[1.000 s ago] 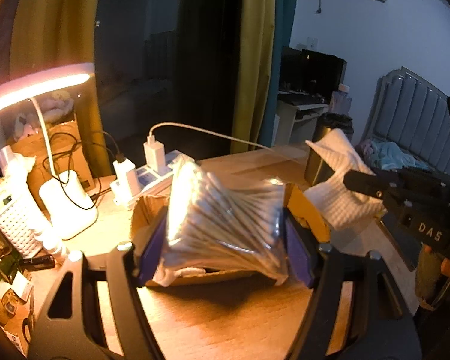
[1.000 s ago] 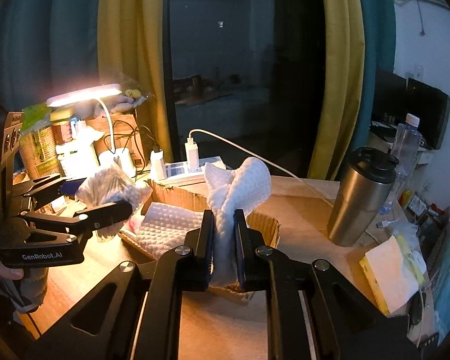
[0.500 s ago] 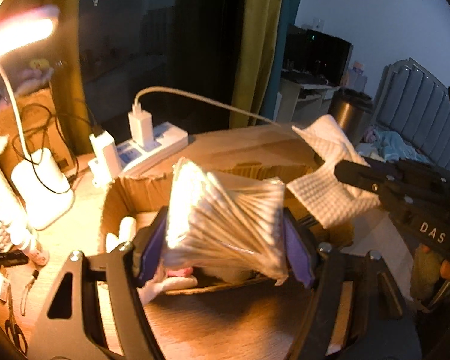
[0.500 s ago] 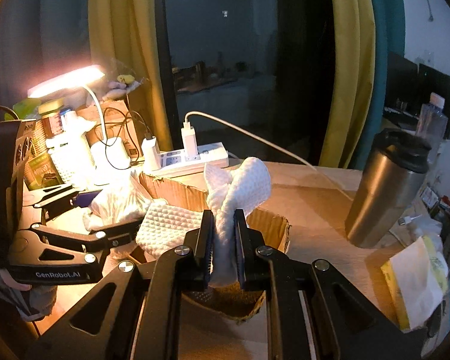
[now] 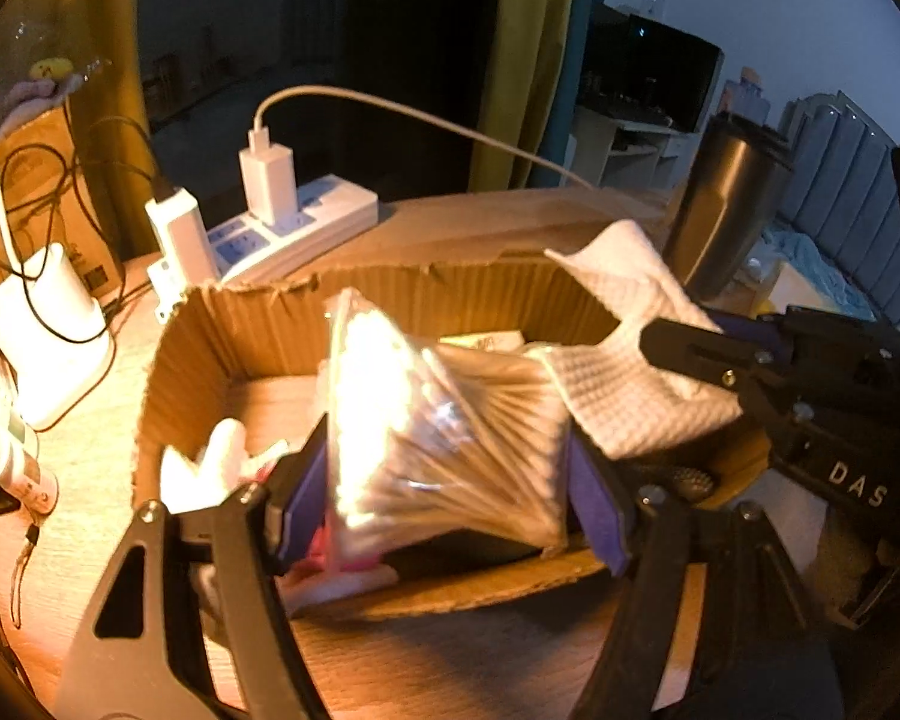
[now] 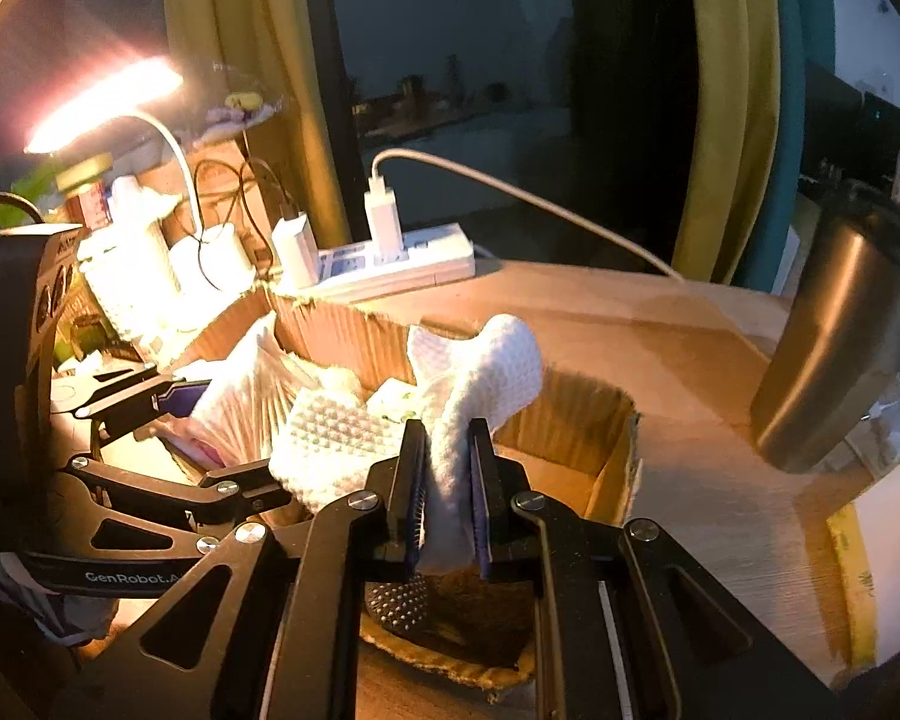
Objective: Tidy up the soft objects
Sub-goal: 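Lower the swab bag and cloth into the box and open both tools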
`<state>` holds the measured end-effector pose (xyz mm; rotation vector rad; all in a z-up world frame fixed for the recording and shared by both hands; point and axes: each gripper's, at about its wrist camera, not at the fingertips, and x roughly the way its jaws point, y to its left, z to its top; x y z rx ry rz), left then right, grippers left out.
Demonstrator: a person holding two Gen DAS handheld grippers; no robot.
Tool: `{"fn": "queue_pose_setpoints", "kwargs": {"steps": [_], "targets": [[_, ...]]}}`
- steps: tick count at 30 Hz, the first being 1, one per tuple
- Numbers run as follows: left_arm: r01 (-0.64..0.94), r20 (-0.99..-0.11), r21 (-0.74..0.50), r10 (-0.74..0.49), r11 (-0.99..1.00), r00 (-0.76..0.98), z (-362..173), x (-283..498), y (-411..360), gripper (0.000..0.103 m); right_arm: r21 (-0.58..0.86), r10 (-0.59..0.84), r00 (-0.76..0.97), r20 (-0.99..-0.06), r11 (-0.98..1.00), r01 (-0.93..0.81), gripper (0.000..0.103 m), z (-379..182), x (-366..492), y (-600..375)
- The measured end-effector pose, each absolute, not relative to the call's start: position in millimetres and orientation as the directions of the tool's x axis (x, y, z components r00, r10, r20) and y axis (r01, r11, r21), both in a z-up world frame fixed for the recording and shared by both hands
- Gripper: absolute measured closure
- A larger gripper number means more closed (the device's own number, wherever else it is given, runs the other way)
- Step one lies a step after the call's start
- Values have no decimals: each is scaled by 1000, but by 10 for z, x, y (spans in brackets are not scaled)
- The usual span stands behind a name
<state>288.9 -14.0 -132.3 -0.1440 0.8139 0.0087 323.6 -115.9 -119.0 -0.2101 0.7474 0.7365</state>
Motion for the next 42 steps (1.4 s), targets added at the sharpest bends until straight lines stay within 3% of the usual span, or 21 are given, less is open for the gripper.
{"fn": "queue_pose_setpoints", "kwargs": {"steps": [21,33,36,38,42], "targets": [[-63,-738,-111,-40,992,674,-1498,2987,-130,23,35,471,476,-742,737,-674,89,-1425,3290,-1044],[-77,-760,-93,-21,993,650,-1496,3028,-147,23,29,451,458,-766,735,-677,83,-1419,3286,-1020],[-78,-764,-87,-16,993,645,-1463,3004,-140,23,27,452,461,-764,736,-677,75,-1379,3271,-1025],[-83,-765,-85,-12,993,644,-1433,2980,-125,23,17,443,477,-759,746,-665,60,-1338,3261,-1052],[-88,-762,-84,-7,993,647,-1355,2919,-109,21,28,445,491,-749,762,-647,49,-1249,3251,-1140]]}}
